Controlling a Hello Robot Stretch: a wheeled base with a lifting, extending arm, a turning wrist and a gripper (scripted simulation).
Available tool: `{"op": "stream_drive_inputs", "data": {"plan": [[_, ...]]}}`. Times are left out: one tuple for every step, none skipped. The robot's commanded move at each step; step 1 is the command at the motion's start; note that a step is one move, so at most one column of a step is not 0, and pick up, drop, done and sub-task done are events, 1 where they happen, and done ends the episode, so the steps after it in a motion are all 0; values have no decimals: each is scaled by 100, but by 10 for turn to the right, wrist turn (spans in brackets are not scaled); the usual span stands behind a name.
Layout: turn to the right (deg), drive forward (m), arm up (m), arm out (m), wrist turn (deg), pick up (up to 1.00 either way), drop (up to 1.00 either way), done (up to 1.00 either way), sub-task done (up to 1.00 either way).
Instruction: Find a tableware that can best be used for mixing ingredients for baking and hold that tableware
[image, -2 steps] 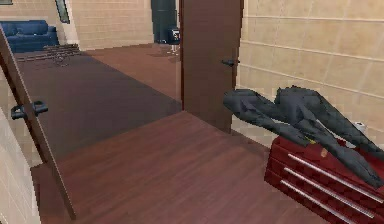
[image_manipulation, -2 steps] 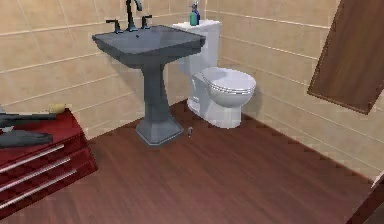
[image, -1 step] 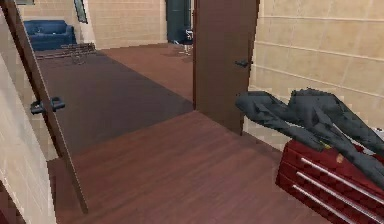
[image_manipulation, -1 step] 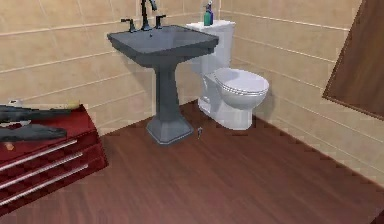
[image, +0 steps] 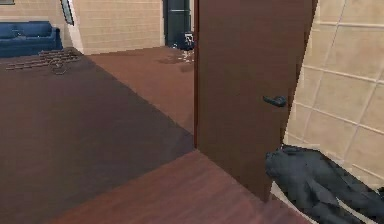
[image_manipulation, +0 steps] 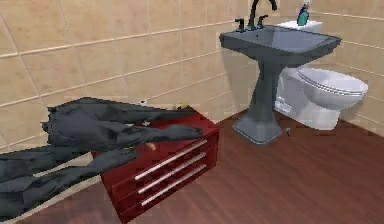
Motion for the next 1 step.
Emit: {"op": "stream_drive_inputs", "data": {"plan": [[0, 30, 0, 0, 0, 0, 0, 0, 0]]}}
